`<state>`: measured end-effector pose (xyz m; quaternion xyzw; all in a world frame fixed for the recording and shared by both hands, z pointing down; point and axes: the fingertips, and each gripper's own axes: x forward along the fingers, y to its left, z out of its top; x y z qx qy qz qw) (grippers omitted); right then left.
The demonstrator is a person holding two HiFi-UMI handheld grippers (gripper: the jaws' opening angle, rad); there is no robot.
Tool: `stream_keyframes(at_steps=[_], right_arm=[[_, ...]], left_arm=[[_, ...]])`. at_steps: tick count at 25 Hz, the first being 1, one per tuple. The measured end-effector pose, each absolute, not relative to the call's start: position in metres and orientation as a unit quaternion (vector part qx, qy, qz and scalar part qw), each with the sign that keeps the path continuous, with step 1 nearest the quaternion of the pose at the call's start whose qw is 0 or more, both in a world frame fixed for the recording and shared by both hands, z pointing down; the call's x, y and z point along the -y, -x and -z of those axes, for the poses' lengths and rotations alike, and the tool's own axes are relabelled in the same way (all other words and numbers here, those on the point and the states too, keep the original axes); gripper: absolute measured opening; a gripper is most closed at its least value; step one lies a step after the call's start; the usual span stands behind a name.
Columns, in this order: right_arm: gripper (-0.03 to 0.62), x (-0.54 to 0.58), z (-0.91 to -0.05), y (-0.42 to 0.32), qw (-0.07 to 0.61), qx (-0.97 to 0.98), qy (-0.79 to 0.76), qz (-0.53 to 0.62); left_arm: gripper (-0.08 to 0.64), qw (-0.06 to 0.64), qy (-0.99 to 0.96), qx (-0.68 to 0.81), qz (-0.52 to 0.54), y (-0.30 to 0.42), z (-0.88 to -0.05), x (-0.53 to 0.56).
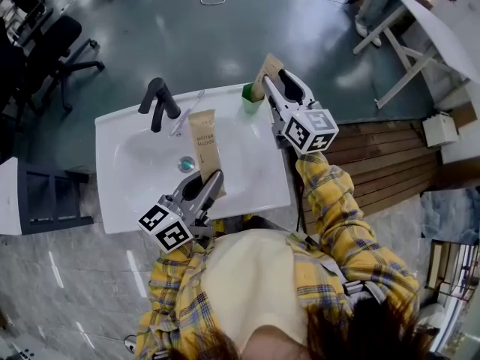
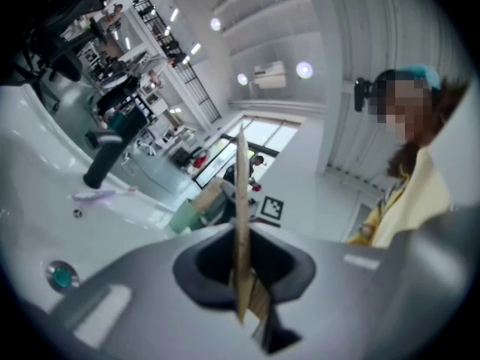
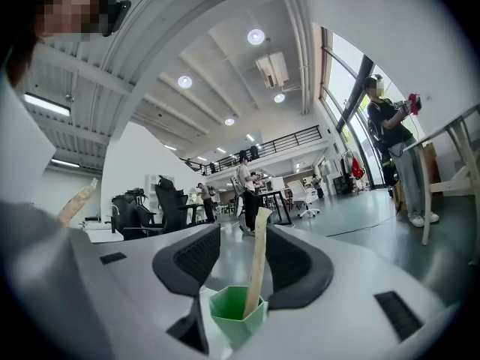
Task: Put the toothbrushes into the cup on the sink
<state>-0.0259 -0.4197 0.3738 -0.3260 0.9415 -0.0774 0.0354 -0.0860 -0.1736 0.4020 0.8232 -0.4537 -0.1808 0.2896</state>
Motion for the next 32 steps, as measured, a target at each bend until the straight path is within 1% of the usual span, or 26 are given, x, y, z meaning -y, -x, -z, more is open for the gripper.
stream_keyframes(at_steps=[10, 16, 21, 32], right_arm=[[0.158, 0.419, -0.379, 0.020, 0.036, -0.936, 0.335, 0.103], [0.156, 0.393, -0.359, 0.007, 0.057, -0.938, 0.328, 0.095], [0.156, 0.355, -0.347, 0.014, 0.053, -0.952, 0.286, 0.093], [0.156, 0.278, -0.328, 0.038, 0.036, -0.978, 0.149, 0.142]], left_arm=[[0.028, 0.290, -0.824, 0.451, 0.182, 0.086, -0.400, 0.170], [0.028, 0.288, -0.827, 0.446, 0.183, 0.086, -0.398, 0.169], [0.028, 0.285, -0.832, 0.442, 0.177, 0.087, -0.398, 0.173], [0.028, 0.287, -0.851, 0.413, 0.151, 0.080, -0.401, 0.181]])
